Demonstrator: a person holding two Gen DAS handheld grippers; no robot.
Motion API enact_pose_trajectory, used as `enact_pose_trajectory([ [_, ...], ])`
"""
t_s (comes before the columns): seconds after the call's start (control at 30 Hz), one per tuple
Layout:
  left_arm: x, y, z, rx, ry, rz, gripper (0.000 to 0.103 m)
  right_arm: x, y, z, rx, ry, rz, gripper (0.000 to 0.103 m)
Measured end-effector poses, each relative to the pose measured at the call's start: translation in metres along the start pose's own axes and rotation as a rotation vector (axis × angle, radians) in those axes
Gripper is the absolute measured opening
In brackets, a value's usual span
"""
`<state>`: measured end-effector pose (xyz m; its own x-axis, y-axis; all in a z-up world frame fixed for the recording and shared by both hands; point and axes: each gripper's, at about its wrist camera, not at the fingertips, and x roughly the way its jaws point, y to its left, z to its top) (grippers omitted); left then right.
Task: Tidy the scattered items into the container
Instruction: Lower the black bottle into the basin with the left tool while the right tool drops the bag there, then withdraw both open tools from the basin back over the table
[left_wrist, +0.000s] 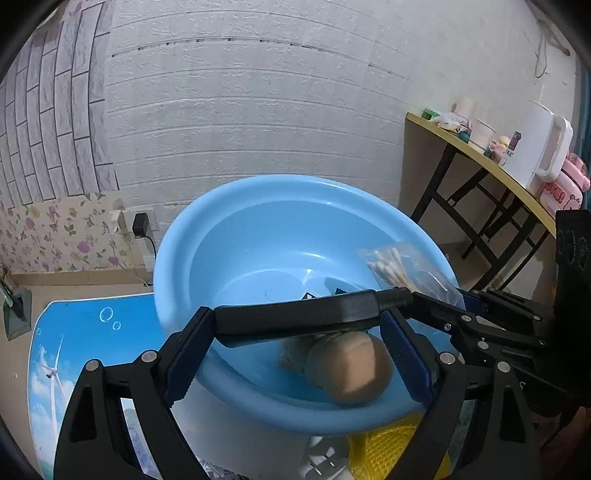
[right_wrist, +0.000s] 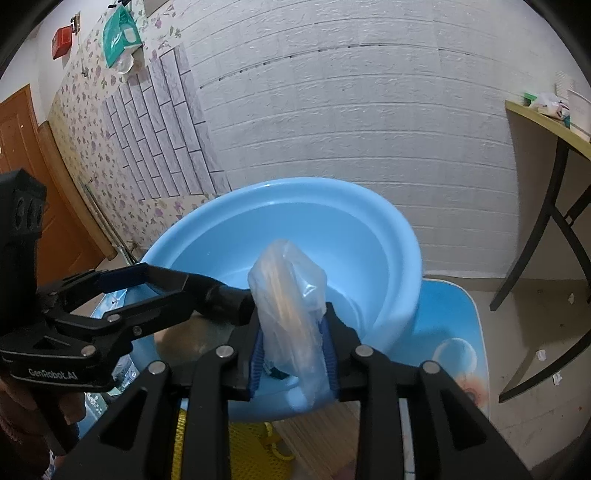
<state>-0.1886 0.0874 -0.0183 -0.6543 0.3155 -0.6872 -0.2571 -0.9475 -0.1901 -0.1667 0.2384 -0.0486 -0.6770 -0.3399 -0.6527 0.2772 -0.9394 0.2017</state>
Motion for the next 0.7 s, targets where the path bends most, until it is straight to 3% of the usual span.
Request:
enact_pose_trajectory([
  [0.17, -0.008, 0.001, -0.003, 0.002, -0.011, 0.004, 0.091, -0.003, 0.004, -0.001, -0.006, 0.001, -0.026, 0.033],
  [0.3, -0.018, 0.001, -0.007, -0.004, -0.022, 0.007, 0.091, -0.008, 0.010, -0.003, -0.012, -0.011, -0.043, 0.045],
  [0.43, -0.026, 0.001, -0.012, -0.010, -0.027, 0.012, 0.091, -0.017, 0.012, -0.007, -0.009, -0.021, -0.042, 0.050],
  [0.7, -0.053, 0.006, -0.026, -0.026, -0.052, 0.036, 0.091, -0.036, 0.014, -0.016, 0.017, -0.012, -0.056, 0.050],
])
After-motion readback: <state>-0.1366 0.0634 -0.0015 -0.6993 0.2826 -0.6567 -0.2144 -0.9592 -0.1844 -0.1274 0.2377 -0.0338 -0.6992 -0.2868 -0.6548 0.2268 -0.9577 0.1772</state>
